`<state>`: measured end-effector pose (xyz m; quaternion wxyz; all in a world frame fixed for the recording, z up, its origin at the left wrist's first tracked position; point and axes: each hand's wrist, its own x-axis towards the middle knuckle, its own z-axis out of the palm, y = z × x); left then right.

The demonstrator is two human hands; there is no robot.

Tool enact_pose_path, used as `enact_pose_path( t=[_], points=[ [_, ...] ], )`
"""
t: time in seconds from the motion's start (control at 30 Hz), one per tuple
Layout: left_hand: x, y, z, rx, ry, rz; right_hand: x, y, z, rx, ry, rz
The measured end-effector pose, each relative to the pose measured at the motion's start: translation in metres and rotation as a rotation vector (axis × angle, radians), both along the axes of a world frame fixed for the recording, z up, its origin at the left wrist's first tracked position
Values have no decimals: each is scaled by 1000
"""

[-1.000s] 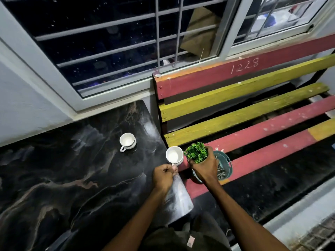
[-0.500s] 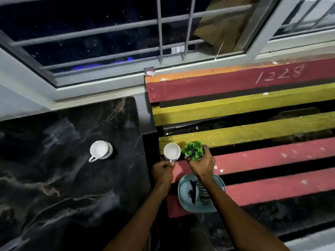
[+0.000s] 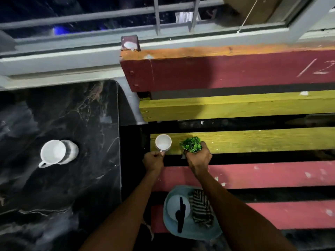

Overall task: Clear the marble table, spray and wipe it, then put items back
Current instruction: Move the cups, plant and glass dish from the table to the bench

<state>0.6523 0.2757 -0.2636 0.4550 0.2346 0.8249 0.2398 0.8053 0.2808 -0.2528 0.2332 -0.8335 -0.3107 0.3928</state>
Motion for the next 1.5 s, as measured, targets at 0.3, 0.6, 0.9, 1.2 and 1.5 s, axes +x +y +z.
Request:
enact_pose_path(
  t=[0.3, 0.6, 0.9, 1.2, 1.5],
  points=[
    [-2, 16, -45, -61, 29, 21, -15, 24, -47, 20, -7, 4],
    [-6, 5, -56, -70, 40, 16, -19, 29, -59, -21, 0, 33],
    [-11, 3, -55, -89, 75, -85, -21, 18, -60, -40, 4, 68],
    [-18, -9, -31, -74, 79, -198, -27, 3, -39, -71, 51, 110],
    [-26, -48, 75, 126, 101, -364, -65, -44, 69, 131, -95, 144]
  ],
)
